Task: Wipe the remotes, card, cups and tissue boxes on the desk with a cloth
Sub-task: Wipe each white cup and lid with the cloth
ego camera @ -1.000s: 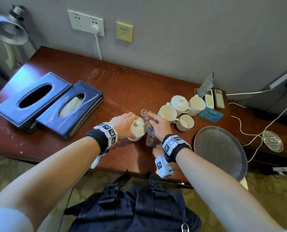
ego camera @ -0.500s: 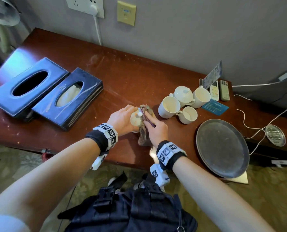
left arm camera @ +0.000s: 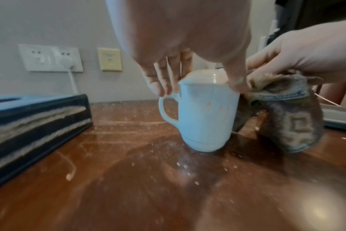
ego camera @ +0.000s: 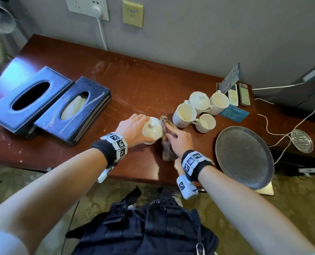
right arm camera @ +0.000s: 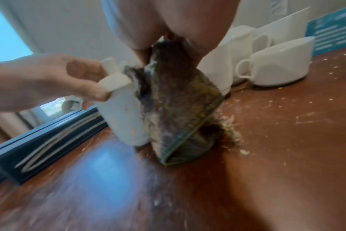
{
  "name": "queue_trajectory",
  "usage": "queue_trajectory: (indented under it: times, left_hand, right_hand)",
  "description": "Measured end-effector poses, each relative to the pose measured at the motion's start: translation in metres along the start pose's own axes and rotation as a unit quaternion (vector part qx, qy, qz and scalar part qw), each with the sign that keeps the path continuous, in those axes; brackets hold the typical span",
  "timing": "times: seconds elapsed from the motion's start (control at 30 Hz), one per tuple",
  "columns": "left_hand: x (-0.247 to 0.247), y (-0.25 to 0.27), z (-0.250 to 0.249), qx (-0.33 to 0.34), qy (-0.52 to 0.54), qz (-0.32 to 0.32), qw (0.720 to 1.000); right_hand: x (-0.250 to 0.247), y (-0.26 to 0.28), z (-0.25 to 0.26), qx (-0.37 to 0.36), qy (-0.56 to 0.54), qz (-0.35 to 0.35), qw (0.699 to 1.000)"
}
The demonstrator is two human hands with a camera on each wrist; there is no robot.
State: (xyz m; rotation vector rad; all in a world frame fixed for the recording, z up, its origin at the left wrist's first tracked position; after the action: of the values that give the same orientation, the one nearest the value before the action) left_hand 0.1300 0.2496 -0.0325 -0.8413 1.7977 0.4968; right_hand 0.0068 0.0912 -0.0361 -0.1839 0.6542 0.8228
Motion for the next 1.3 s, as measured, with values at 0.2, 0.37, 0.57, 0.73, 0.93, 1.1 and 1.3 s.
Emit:
queue_trajectory:
  times: [0.2, 0.37, 0.57, 0.73, 0.93, 1.1, 1.3]
  left_hand:
    - [-0.019, -0.023, 0.002, 0.1, 0.018, 0.131, 0.986]
    - [-0.021, -0.024, 0.004, 0.096, -0.011, 0.141, 0.985]
    - [-0.004, -0.003, 0.006, -0.021, 0.042, 0.048, 0.998]
    - [-0.006, 0.005, 0.023, 0.023, 0.077, 0.063, 0.995]
    - [-0.005, 0.002, 0.023, -0.016, 0.064, 0.036, 0.997]
    - [-0.006, 0.003, 0.024, -0.022, 0.064, 0.023, 0.997]
    - [-0.007, 0.003, 0.025, -0.022, 0.039, 0.032, 0.998]
  right_hand:
    - [-0.006, -0.008, 0.001, 0.033, -0.048, -0.038, 0.998]
    - [-0.002, -0.008, 0.01, 0.051, -0.083, -0.011, 0.995]
    - [0.009, -0.015, 0.019, -0.02, -0.05, 0.047, 0.997]
    - [0.029, -0.023, 0.018, -0.031, -0.004, 0.083, 0.996]
    - [0.04, -0.028, 0.023, -0.051, 0.012, 0.046, 0.998]
    - [0.04, 0.02, 0.015, -0.171, 0.102, -0.027, 0.98]
    - [0.036, 0.006, 0.012, -0.086, 0.031, -0.031, 0.995]
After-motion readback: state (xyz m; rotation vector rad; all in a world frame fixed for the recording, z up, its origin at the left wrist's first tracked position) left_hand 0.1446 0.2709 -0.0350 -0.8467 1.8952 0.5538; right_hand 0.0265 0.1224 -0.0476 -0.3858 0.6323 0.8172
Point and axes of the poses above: each hand's wrist, its own y-axis away from the middle knuckle, its own x-axis out of the palm, z = x × y, the point moved 1 cm from there along -y, towards the middle knuckle, and after that the axes turned 13 degrees about -z, right-handed, at the moved point
